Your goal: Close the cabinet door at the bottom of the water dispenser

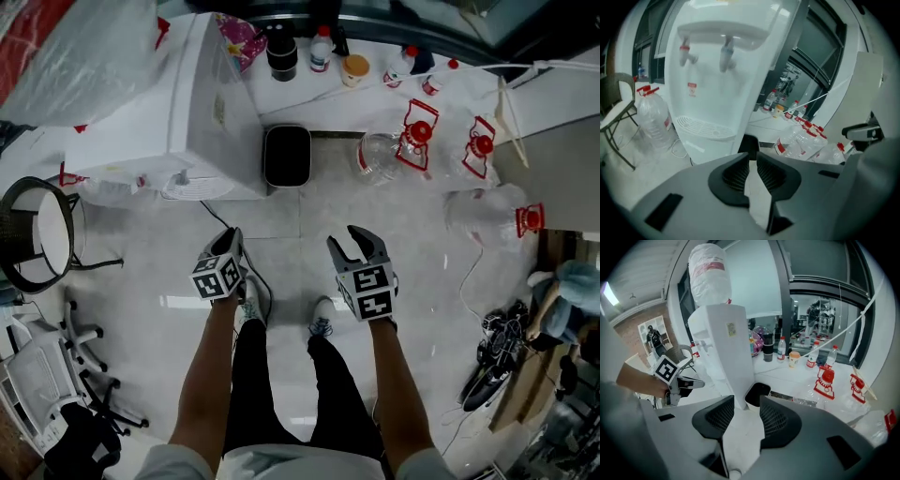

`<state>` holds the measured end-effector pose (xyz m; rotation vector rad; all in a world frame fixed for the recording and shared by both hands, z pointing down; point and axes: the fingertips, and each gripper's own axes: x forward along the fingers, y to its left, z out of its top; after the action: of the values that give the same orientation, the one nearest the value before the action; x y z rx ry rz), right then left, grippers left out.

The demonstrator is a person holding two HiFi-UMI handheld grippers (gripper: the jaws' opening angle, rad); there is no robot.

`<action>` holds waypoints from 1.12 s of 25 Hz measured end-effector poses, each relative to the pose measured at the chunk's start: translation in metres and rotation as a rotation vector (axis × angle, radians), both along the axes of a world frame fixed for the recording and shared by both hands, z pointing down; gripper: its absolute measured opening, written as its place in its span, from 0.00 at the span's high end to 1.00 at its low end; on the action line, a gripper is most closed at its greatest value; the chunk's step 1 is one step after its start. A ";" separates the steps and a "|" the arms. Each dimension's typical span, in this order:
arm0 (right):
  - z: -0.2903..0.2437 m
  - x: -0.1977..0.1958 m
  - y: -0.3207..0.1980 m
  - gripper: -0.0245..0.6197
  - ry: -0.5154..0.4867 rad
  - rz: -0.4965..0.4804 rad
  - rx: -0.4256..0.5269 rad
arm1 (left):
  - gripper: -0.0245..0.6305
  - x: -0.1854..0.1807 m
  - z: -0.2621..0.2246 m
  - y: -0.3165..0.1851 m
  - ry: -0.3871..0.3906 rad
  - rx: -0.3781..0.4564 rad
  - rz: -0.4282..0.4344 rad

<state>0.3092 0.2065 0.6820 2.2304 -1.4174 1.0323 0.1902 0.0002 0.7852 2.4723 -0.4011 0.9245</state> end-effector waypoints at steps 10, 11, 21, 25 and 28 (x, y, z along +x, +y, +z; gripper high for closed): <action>-0.168 -0.007 0.040 0.92 0.194 -0.078 0.076 | 0.93 -0.079 -0.187 0.056 0.066 0.148 0.149; -0.185 -0.017 0.037 0.92 0.200 -0.103 0.093 | 0.93 -0.089 -0.202 0.055 0.071 0.157 0.148; -0.322 -0.094 0.020 0.92 0.354 -0.273 0.200 | 0.93 -0.163 -0.360 0.045 0.138 0.421 0.142; -0.385 -0.109 -0.003 0.92 0.427 -0.312 0.265 | 0.93 -0.179 -0.450 0.029 0.220 0.547 0.090; -0.430 -0.129 -0.013 0.92 0.476 -0.334 0.323 | 0.93 -0.196 -0.509 0.030 0.271 0.636 0.078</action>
<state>0.1805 0.1936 0.2523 2.1347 -1.7264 0.1551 -0.0053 0.0298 0.2764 3.1558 -0.5760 0.5218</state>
